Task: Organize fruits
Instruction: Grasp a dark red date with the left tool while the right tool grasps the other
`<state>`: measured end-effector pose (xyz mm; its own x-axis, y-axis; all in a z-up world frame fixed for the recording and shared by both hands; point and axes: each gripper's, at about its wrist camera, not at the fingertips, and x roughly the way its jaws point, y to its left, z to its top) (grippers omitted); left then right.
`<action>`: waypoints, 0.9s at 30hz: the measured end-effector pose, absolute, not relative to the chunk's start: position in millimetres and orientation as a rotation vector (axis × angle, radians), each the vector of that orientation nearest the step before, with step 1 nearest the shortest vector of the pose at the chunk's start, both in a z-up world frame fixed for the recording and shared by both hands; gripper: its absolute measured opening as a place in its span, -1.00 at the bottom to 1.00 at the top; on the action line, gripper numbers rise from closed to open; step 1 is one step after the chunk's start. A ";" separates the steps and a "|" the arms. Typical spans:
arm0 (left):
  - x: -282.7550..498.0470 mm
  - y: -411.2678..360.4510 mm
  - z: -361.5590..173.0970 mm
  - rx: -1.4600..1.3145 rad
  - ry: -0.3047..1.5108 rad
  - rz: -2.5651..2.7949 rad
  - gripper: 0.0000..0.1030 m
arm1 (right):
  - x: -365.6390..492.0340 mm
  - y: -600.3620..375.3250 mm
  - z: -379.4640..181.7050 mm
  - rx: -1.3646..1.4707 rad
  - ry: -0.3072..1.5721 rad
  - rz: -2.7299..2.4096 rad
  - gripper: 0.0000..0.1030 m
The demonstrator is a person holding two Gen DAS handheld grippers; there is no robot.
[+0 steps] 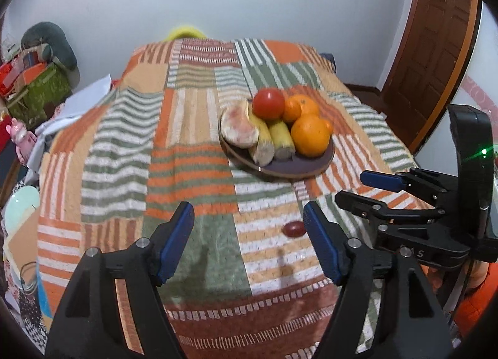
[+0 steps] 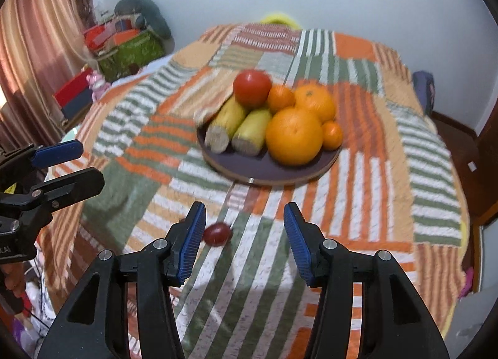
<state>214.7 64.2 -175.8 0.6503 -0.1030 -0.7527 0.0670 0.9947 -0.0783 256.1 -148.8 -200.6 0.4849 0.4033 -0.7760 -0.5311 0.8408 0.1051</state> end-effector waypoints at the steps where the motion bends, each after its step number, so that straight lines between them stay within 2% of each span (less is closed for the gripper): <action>1: 215.7 63.6 -181.4 -0.045 0.869 -0.100 0.40 | 256.2 -147.6 -205.1 -0.161 0.910 0.571 -0.06; 4: 221.2 61.4 -194.9 -0.045 0.899 -0.114 0.39 | 257.0 -144.9 -219.4 -0.156 0.956 0.597 -0.07; 9: 228.3 57.6 -214.7 -0.049 0.946 -0.151 0.03 | 254.3 -138.6 -232.5 -0.176 0.990 0.636 -0.19; 12: 230.0 56.1 -225.6 -0.055 0.976 -0.178 -0.09 | 256.1 -134.1 -237.3 -0.203 1.003 0.647 -0.28; 17: 231.4 52.8 -236.0 -0.044 1.003 -0.201 -0.13 | 259.8 -129.8 -240.0 -0.210 0.998 0.672 -0.30; 21: 230.8 51.0 -239.5 -0.045 1.012 -0.216 -0.13 | 263.9 -126.0 -240.3 -0.200 0.997 0.722 -0.55; 27: 231.9 42.1 -240.6 -0.035 1.016 -0.244 -0.13 | 264.7 -130.8 -238.2 -0.175 0.990 0.733 -0.56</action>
<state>231.9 42.1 -240.6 0.5019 -0.2183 -0.8369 0.1861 0.9722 -0.1420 264.7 -130.8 -238.2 0.3344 0.4820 -0.8098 -0.6338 0.7510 0.1853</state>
